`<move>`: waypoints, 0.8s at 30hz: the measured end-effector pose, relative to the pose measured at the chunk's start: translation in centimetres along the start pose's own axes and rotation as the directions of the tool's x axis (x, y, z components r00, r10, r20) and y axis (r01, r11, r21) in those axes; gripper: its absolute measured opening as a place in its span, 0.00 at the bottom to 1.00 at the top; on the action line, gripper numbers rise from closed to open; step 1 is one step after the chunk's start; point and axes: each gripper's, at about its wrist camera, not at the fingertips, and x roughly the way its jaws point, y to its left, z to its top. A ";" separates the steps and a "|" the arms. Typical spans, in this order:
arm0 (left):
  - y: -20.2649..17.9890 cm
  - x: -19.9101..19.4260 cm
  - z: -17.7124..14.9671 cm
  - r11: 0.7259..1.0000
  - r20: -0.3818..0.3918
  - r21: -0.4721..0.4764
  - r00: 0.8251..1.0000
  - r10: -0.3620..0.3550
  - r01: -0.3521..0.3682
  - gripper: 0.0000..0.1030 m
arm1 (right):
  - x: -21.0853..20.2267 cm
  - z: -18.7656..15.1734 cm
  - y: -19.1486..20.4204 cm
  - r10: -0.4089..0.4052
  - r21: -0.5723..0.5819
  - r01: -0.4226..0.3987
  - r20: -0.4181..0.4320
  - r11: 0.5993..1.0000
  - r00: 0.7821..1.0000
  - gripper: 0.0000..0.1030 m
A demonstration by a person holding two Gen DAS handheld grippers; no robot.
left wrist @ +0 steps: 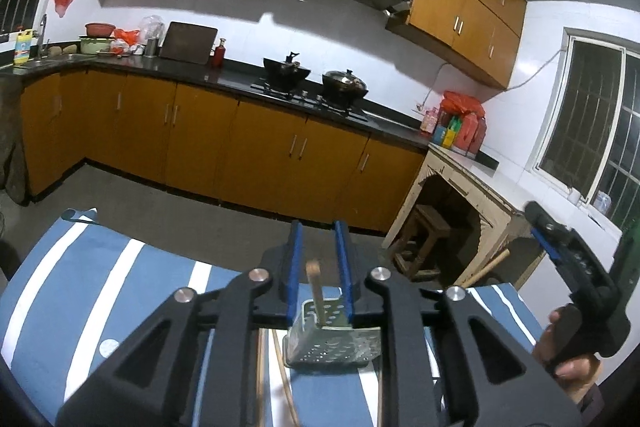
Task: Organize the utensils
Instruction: 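Lower the chopsticks into the holder and open both tools, then return the left tool to grasp a chopstick while the right tool grasps another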
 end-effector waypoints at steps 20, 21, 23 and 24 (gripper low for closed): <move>7.1 -4.2 -12.0 0.964 -0.158 0.082 0.951 0.264 -0.254 0.41 | -1.5 -15.8 -8.5 -0.214 -0.013 0.237 -0.482 0.971 0.850 0.38; 7.6 -3.8 -13.0 0.963 -0.189 0.080 0.944 0.270 -0.259 0.41 | -1.2 -16.5 -8.5 -0.208 -0.014 0.233 -0.505 0.972 0.838 0.33; 8.4 -3.2 -14.3 0.964 -0.232 0.070 0.936 0.266 -0.257 0.41 | -0.3 -18.0 -7.9 -0.194 -0.029 0.213 -0.547 0.977 0.814 0.30; 8.6 -2.9 -15.0 0.965 -0.254 0.066 0.931 0.263 -0.254 0.41 | -0.1 -18.5 -7.7 -0.192 -0.039 0.206 -0.555 0.978 0.809 0.29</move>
